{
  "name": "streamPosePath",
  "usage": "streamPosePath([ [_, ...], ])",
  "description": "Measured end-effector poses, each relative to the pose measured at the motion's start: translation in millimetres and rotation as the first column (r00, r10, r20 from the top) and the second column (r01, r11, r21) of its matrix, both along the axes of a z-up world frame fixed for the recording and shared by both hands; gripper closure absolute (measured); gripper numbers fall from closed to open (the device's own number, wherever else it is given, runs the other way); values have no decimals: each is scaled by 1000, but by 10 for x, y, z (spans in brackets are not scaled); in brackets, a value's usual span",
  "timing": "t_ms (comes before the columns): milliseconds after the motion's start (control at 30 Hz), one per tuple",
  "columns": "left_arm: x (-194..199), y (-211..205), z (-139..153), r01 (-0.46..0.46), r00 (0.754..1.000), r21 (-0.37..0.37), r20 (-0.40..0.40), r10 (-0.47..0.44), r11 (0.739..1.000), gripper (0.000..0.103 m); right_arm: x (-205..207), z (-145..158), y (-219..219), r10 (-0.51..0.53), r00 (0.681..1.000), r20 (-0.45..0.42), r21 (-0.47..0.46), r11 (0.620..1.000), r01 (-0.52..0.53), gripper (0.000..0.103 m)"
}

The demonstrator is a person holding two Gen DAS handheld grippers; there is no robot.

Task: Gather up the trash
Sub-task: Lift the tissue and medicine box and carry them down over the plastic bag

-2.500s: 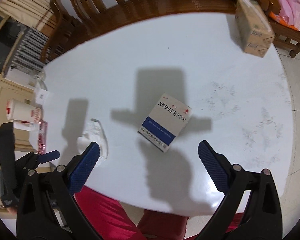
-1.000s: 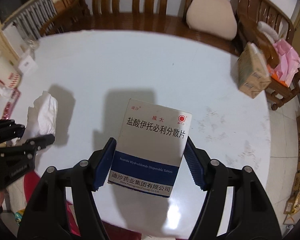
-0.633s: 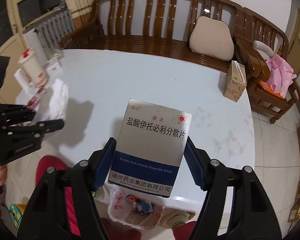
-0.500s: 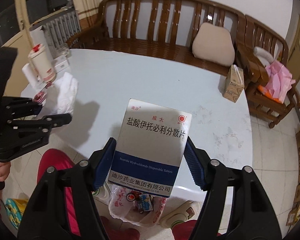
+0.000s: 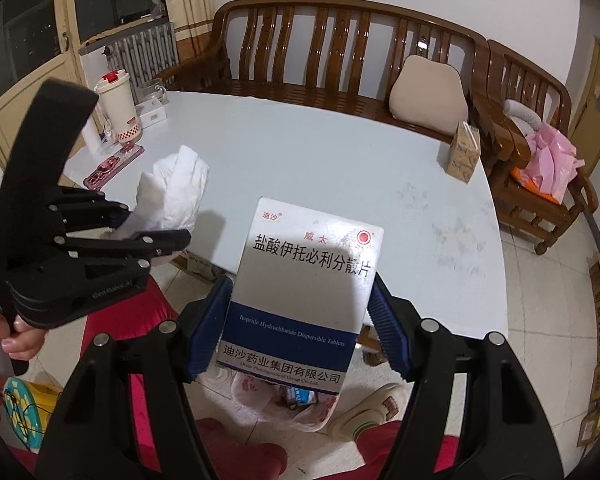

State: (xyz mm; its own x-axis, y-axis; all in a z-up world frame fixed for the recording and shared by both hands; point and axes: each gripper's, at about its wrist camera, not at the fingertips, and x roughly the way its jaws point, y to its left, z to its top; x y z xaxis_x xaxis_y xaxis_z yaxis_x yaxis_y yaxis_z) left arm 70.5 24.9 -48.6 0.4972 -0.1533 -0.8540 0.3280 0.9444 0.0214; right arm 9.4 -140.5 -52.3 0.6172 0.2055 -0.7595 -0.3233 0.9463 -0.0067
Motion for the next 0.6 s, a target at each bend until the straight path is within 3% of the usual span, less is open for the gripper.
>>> streamPosePath([
  [600,-285,-76,-628,44,992,-50,-118,-49,998,81,-287,-507,-37,-19,996,-87,13,1000,20,36],
])
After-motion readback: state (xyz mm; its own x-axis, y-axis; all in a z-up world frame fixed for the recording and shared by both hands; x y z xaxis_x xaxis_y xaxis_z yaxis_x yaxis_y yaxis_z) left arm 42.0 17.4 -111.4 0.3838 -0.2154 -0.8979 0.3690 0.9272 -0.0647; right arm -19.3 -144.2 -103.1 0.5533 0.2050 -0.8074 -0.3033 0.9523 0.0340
